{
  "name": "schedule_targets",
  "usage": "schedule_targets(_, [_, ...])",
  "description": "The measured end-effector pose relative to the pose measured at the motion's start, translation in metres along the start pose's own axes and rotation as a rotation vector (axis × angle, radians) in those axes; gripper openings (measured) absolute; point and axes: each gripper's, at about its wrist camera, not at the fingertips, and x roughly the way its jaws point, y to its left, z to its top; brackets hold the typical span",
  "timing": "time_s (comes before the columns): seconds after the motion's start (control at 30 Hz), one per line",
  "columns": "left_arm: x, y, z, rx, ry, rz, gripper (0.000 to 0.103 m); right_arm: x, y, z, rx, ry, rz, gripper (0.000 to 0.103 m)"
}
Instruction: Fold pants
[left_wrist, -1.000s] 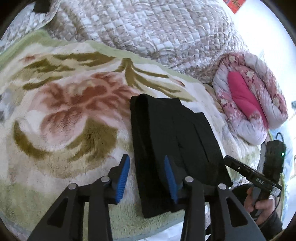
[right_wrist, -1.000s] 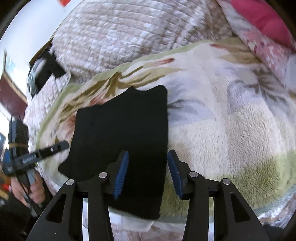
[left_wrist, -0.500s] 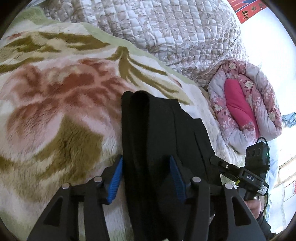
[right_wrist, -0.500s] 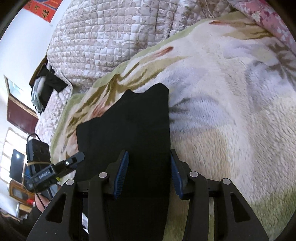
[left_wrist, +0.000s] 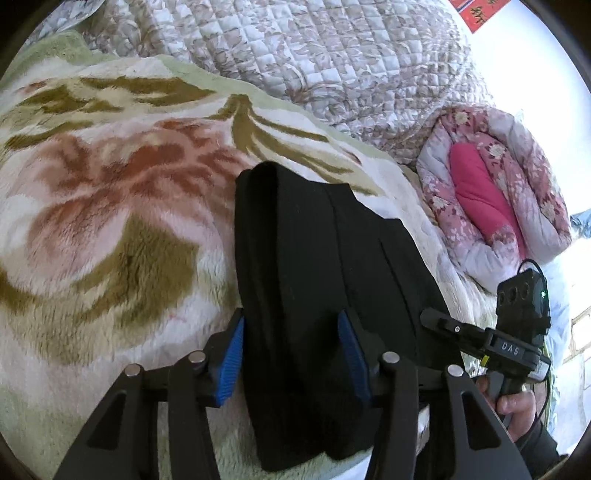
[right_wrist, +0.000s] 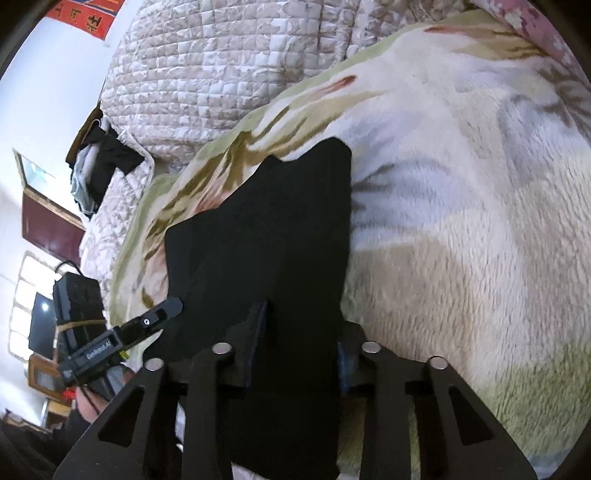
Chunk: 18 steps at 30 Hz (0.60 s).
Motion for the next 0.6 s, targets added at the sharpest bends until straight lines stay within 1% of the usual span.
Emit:
schedule_targets(0.03, [0.001,-0.001,0.002,0.001,0.002,0.01,0.046,0.0,0.001,0.001,0.0,-0.001,-0.01,0.025])
schedule_targets(0.07, [0.001,-0.003,0.002,0.0,0.006,0.017,0.045,0.0,0.003,0.001,0.0,-0.002,-0.021,0.022])
schedule_targets(0.1, [0.0,-0.006,0.003,0.005,0.009,0.025,0.04,-0.003,0.008,0.001,-0.014,-0.006,-0.035,0.018])
schedule_targets(0.13, [-0.004,-0.009,0.002,0.016,0.004,0.037,0.035,-0.005,0.011,0.001,-0.024,-0.011,-0.04,0.017])
schedule_targets(0.23, [-0.017,-0.019,0.003,0.039,-0.013,0.052,0.026,-0.016,0.026,0.001,-0.054,-0.035,-0.043,0.016])
schedule_targets(0.3, [-0.024,-0.026,0.005,0.057,-0.023,0.055,0.024,-0.023,0.039,0.004,-0.082,-0.052,-0.035,0.016])
schedule_targets(0.43, [-0.036,-0.04,0.013,0.106,-0.053,0.061,0.023,-0.029,0.062,0.013,-0.146,-0.072,-0.026,0.016])
schedule_targets(0.6, [-0.047,-0.038,0.044,0.123,-0.102,0.064,0.023,-0.019,0.077,0.039,-0.184,-0.089,-0.012,0.016])
